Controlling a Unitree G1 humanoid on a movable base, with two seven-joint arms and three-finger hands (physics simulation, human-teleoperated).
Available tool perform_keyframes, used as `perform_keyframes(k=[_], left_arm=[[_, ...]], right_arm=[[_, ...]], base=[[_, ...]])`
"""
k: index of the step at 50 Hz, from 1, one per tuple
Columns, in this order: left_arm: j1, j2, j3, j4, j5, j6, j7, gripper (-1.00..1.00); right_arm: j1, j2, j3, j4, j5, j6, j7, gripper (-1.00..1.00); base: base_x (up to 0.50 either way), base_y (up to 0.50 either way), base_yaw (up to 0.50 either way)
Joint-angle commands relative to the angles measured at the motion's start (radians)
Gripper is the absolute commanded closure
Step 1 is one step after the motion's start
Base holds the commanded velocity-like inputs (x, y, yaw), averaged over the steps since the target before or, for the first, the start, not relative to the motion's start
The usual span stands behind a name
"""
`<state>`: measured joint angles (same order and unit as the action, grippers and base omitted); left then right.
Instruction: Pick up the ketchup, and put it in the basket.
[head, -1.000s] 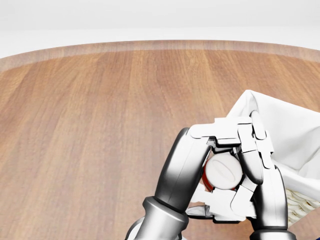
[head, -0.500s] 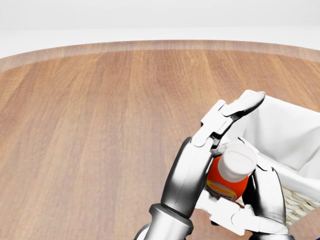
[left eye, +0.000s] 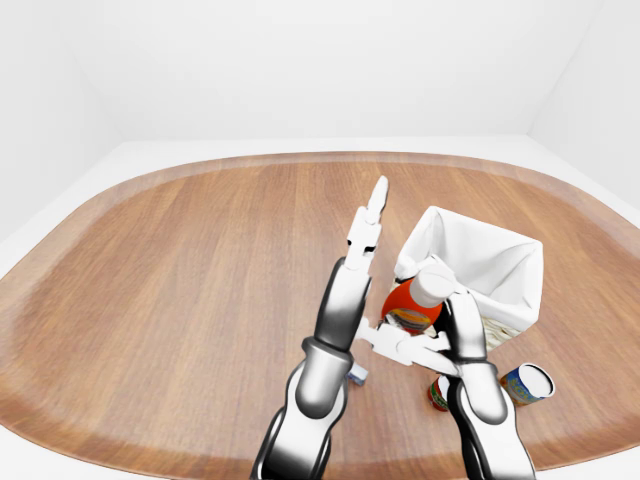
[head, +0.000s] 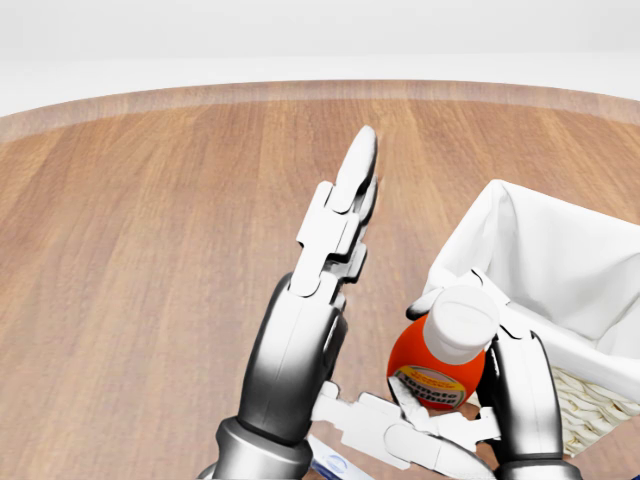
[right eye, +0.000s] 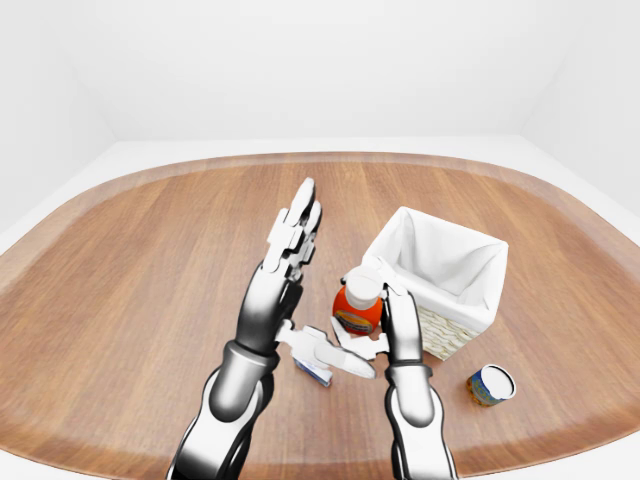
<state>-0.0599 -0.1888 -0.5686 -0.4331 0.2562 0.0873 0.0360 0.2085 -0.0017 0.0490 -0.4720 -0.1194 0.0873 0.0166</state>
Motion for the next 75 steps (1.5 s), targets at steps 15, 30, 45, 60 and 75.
perform_keyframes(k=[15,30,45,60,75], left_arm=[[0.237,0.228,0.35,-0.085,-0.114,0.0,-0.087,-1.0],[0.211,0.199,0.471,0.08,-0.116,0.0,-0.103,-1.0],[0.215,0.187,0.459,0.1,-0.189,0.0,-0.117,-1.0],[0.196,0.195,0.474,0.128,-0.176,0.0,-0.119,-1.0],[0.204,0.196,0.483,0.12,-0.181,0.0,-0.124,-1.0]], right_arm=[[0.007,-0.001,0.021,-0.016,-0.016,0.0,-0.05,1.0],[0.009,-0.002,0.019,-0.021,-0.027,0.0,-0.054,1.0],[-0.013,0.001,0.044,0.014,-0.049,-0.007,-0.056,1.0],[-0.054,-0.029,-0.072,-0.312,-0.17,0.0,0.034,1.0],[-0.211,-0.075,-0.181,-0.394,-0.352,0.0,0.21,1.0]], base=[[0.0,0.0,0.0],[0.0,0.0,0.0],[0.0,0.0,0.0],[0.0,0.0,0.0],[0.0,0.0,0.0]])
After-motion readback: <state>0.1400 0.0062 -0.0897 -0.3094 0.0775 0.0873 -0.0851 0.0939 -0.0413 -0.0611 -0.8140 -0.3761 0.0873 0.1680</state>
